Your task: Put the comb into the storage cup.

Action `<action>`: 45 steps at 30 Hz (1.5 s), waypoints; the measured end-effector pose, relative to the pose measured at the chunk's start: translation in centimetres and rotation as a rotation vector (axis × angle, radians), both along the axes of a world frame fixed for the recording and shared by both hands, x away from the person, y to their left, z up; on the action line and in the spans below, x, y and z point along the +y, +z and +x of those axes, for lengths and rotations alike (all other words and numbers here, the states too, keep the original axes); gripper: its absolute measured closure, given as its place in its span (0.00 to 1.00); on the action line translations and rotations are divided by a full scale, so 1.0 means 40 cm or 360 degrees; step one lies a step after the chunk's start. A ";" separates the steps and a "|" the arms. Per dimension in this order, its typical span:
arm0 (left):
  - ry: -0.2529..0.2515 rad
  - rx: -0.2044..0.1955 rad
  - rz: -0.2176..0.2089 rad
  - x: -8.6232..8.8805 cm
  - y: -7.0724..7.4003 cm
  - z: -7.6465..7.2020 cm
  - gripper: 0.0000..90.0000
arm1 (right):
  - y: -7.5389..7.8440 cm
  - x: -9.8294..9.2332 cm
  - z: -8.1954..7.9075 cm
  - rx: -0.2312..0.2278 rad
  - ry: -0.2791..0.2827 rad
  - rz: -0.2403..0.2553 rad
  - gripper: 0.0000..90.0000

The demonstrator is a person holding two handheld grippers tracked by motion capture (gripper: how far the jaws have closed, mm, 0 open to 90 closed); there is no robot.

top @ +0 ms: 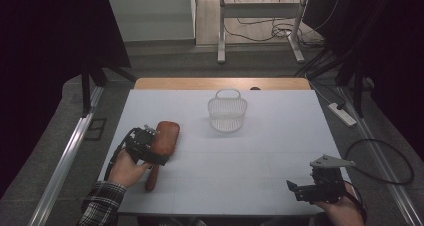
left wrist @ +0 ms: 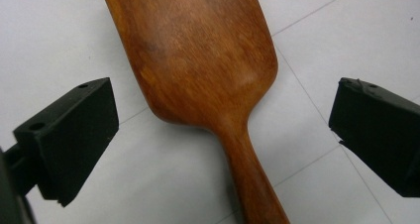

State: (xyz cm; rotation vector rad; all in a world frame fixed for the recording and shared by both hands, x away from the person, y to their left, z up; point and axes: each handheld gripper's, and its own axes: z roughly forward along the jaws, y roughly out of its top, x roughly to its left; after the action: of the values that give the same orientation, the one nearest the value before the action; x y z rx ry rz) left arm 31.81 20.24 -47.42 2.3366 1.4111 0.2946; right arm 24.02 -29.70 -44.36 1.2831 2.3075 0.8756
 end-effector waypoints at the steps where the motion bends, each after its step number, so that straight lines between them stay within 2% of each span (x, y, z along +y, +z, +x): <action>1: 0.0005 0.0004 -0.0002 0.001 -0.003 0.001 0.00 | 0.000 0.000 0.000 0.0000 0.0000 0.0000 0.00; 9: 0.0025 0.0040 0.0001 0.006 -0.029 -0.004 0.00 | 0.000 0.002 0.000 -0.0001 0.0003 -0.0006 0.00; 14: 0.0028 0.0070 0.0033 0.002 -0.050 -0.008 0.00 | 0.000 0.002 -0.001 -0.0002 0.0004 -0.0009 0.00; 24: 0.0049 0.0119 0.0053 0.000 -0.078 -0.016 0.00 | 0.000 0.004 -0.002 -0.0008 0.0015 -0.0021 0.00; 31: 0.0048 0.0141 0.0077 -0.007 -0.087 -0.019 0.02 | -0.001 0.006 -0.002 -0.0011 0.0022 -0.0031 0.00; 34: 0.0044 0.0148 0.0070 -0.009 -0.088 -0.020 0.07 | -0.001 0.006 -0.002 -0.0012 0.0025 -0.0035 0.00; 36: 0.0038 0.0160 0.0058 -0.009 -0.088 -0.020 0.16 | 0.000 0.007 -0.002 -0.0011 0.0025 -0.0041 0.00; 37: 0.0038 0.0168 0.0057 -0.008 -0.088 -0.020 0.23 | -0.001 0.007 -0.002 -0.0012 0.0023 -0.0042 0.00; 38: 0.0032 0.0182 0.0056 -0.007 -0.088 -0.020 0.23 | -0.001 0.007 -0.002 -0.0012 0.0023 -0.0042 0.00; 39: 0.0033 0.0190 0.0048 -0.007 -0.087 -0.020 0.31 | -0.001 0.008 -0.002 -0.0012 0.0022 -0.0046 0.00; 40: 0.0032 0.0197 0.0042 -0.005 -0.087 -0.019 0.31 | -0.001 0.008 -0.002 -0.0012 0.0022 -0.0046 0.00; 41: 0.0031 0.0199 0.0041 -0.004 -0.086 -0.019 0.38 | -0.001 0.008 -0.003 -0.0013 0.0023 -0.0049 0.00; 45: 0.0049 0.0208 0.0031 -0.001 -0.084 -0.019 0.46 | -0.001 0.009 -0.003 -0.0013 0.0025 -0.0052 0.00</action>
State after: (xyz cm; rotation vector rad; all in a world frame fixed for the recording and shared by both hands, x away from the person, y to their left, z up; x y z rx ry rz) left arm 31.06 20.20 -50.79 2.3898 1.5118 0.1676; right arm 23.90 -29.34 -44.40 1.2473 2.3188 0.8434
